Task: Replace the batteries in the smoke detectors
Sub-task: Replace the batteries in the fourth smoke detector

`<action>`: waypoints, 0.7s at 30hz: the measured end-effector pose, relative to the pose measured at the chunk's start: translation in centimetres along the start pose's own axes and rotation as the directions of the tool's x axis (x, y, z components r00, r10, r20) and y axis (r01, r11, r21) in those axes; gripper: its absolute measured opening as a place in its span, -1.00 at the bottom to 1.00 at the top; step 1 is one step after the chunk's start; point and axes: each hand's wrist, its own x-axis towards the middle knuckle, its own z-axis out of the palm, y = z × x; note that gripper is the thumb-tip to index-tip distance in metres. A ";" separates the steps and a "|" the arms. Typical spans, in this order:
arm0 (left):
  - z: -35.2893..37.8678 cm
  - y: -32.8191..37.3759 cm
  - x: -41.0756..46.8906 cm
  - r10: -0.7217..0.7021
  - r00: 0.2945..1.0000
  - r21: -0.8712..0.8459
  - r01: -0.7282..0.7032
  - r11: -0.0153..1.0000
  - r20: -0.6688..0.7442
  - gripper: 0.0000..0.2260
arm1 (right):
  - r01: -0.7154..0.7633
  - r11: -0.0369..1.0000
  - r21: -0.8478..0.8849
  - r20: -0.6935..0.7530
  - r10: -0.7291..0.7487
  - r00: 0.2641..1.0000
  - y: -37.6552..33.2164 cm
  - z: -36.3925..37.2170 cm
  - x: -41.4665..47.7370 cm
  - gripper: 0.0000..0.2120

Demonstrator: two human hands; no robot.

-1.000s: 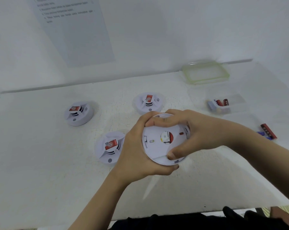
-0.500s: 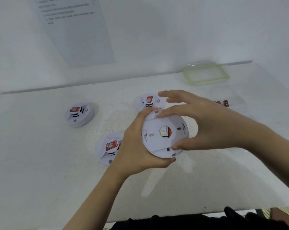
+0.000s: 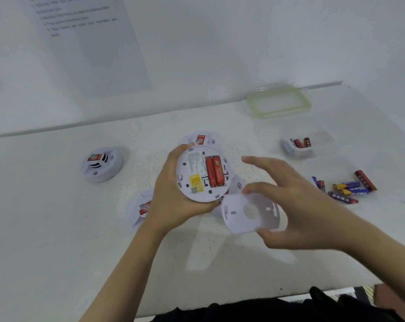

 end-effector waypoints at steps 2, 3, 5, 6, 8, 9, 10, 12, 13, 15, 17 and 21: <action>-0.1 -0.5 0.3 -0.010 1.000 0.018 0.010 1.000 -0.013 -0.12 | -0.015 1.000 -0.007 0.003 0.015 1.000 0.4 1.8 -1.2 -0.50; -0.1 -0.5 0.4 -0.014 1.000 0.022 0.014 1.000 -0.019 -0.12 | -0.019 1.000 -0.009 0.005 0.019 1.000 0.6 2.6 -1.7 -0.51; 0.1 -0.4 0.6 -0.023 0.999 0.022 0.023 0.999 -0.024 -0.13 | -0.030 0.998 -0.058 0.028 0.031 0.999 1.2 3.9 -2.4 -0.52; 0.3 -0.3 0.7 -0.027 0.999 0.020 0.027 0.999 -0.022 -0.13 | -0.036 0.993 -0.109 0.057 0.043 0.997 1.6 4.4 -2.5 -0.53; 0.9 0.1 0.8 -0.032 0.999 0.016 0.032 0.999 -0.009 -0.13 | -0.047 0.984 -0.172 0.119 0.068 0.991 2.2 4.7 -2.7 -0.56; 1.3 0.3 0.9 -0.032 1.000 0.013 0.032 0.999 -0.001 -0.13 | -0.055 0.987 -0.153 0.125 0.074 0.989 2.5 4.6 -2.7 -0.56; 1.6 0.5 1.0 -0.029 1.000 0.010 0.029 1.000 0.008 -0.12 | -0.065 0.993 -0.099 0.104 0.075 0.992 2.7 4.3 -2.7 -0.55; 2.5 0.9 1.2 -0.019 1.000 -0.002 0.019 1.000 0.025 -0.09 | -0.098 0.994 0.051 0.008 0.098 0.995 2.9 3.2 -2.5 -0.54; 2.9 1.1 1.3 -0.015 0.999 -0.009 0.015 1.000 0.031 -0.08 | -0.116 0.985 0.125 -0.059 0.124 0.991 2.9 2.5 -2.3 -0.53; 4.0 1.7 1.6 0.000 0.999 -0.011 0.001 1.000 0.036 -0.10 | -0.141 0.958 0.251 -0.167 0.186 0.968 3.2 1.2 -1.8 -0.50; 5.0 2.1 2.0 0.020 0.999 -0.010 -0.019 1.000 0.038 -0.10 | -0.139 0.944 0.299 -0.209 0.206 0.956 3.8 0.3 -1.3 -0.45; 7.1 2.8 2.8 0.047 0.996 0.002 -0.047 0.999 0.074 -0.09 | -0.138 0.953 0.270 -0.213 0.199 0.957 5.3 -1.0 -1.2 -0.43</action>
